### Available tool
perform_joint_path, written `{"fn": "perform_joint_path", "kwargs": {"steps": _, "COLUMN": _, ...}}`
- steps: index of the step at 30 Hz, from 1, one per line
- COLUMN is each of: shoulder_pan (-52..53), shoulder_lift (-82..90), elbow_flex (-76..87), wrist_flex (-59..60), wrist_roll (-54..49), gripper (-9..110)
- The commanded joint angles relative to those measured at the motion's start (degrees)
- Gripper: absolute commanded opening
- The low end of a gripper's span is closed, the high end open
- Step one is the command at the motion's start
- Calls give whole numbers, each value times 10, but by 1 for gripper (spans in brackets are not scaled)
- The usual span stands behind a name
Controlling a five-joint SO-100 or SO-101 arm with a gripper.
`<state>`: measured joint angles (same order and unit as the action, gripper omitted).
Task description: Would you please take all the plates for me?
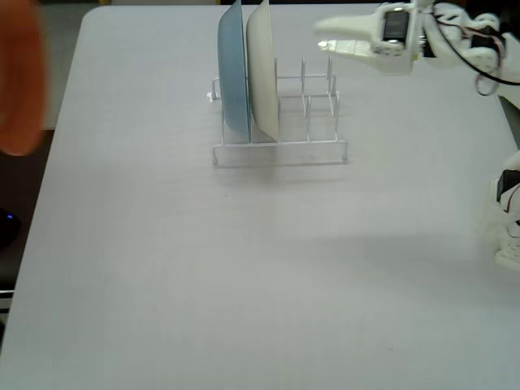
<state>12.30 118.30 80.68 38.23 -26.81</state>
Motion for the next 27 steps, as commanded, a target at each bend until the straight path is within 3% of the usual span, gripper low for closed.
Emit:
{"fn": "perform_joint_path", "kwargs": {"steps": 1, "shoulder_pan": 38, "shoulder_lift": -42, "elbow_flex": -76, "wrist_flex": 62, "wrist_roll": 5, "gripper": 4}}
{"fn": "perform_joint_path", "kwargs": {"steps": 6, "shoulder_pan": 77, "shoulder_lift": -103, "elbow_flex": -102, "wrist_flex": 77, "wrist_roll": -34, "gripper": 32}}
{"fn": "perform_joint_path", "kwargs": {"steps": 8, "shoulder_pan": 89, "shoulder_lift": -122, "elbow_flex": -110, "wrist_flex": 78, "wrist_roll": -54, "gripper": 37}}
{"fn": "perform_joint_path", "kwargs": {"steps": 18, "shoulder_pan": 113, "shoulder_lift": -233, "elbow_flex": -211, "wrist_flex": 78, "wrist_roll": -170, "gripper": 39}}
{"fn": "perform_joint_path", "kwargs": {"steps": 27, "shoulder_pan": 121, "shoulder_lift": -323, "elbow_flex": -292, "wrist_flex": 74, "wrist_roll": -212, "gripper": 38}}
